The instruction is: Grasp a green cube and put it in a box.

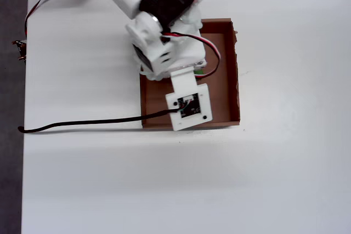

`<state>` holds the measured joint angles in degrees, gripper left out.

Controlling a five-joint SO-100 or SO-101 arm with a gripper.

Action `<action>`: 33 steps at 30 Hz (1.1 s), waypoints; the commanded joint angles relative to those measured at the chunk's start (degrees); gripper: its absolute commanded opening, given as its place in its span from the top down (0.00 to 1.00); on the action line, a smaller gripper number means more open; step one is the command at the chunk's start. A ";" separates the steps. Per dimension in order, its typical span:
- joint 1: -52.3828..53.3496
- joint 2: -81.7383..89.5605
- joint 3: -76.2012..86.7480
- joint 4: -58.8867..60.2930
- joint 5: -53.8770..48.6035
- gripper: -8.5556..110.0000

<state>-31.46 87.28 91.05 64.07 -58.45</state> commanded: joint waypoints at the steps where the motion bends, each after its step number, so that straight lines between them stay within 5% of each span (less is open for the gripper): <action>1: 5.89 15.29 2.99 2.72 0.35 0.74; 12: 31.38 58.80 43.77 2.81 0.35 0.74; 24: 40.52 88.51 75.23 3.34 3.25 0.74; 33: 40.34 95.19 79.28 6.42 4.22 0.74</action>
<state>8.35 182.02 170.68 69.52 -54.84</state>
